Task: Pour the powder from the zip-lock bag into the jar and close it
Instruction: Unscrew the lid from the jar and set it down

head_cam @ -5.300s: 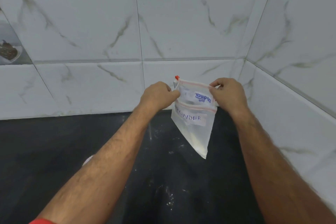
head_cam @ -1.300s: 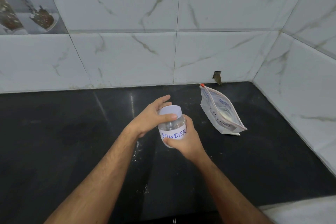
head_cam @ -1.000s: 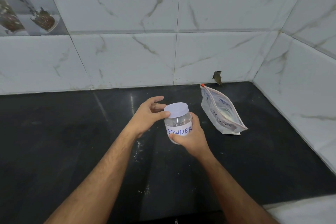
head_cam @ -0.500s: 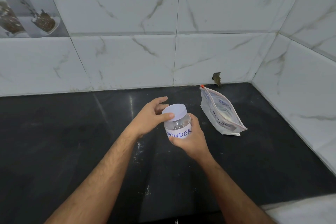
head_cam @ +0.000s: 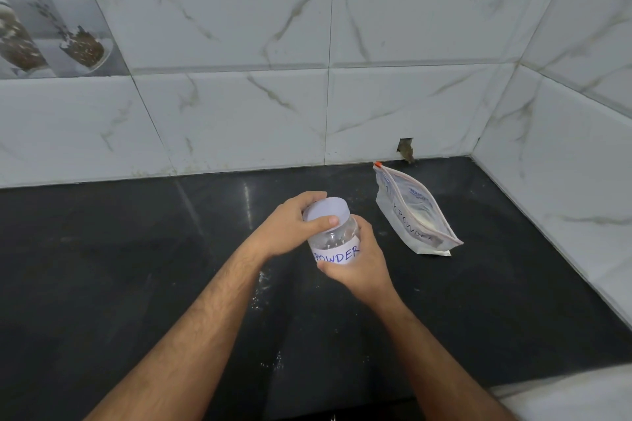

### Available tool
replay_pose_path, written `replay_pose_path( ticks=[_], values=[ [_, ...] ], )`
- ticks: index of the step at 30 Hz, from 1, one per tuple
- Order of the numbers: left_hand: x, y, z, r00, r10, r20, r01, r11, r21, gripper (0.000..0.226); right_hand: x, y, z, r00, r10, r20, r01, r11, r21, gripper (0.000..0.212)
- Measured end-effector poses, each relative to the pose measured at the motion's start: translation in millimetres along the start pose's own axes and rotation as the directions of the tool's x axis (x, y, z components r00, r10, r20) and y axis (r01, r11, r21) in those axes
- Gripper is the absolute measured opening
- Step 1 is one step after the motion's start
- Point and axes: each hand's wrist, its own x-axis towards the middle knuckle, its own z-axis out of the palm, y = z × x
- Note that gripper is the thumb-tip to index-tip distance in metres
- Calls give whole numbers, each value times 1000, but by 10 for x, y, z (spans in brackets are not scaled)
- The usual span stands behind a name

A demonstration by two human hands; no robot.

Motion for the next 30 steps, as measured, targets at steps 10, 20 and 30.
replay_pose_path(
  ticks=[10,20,30],
  values=[
    [30,73,-55,1000,-5,17,3,996,93,74,-47,19,32,1000,-2,16,2,1000,3,97],
    [4,106,-6,999,-14,34,9,991,132,56,-56,22,-9,1000,-19,-6,19,1000,9,92],
    [25,113,-88,1000,-3,-11,5,983,185,79,-47,-1,7,999,-13,29,13,1000,-15,95]
  ],
)
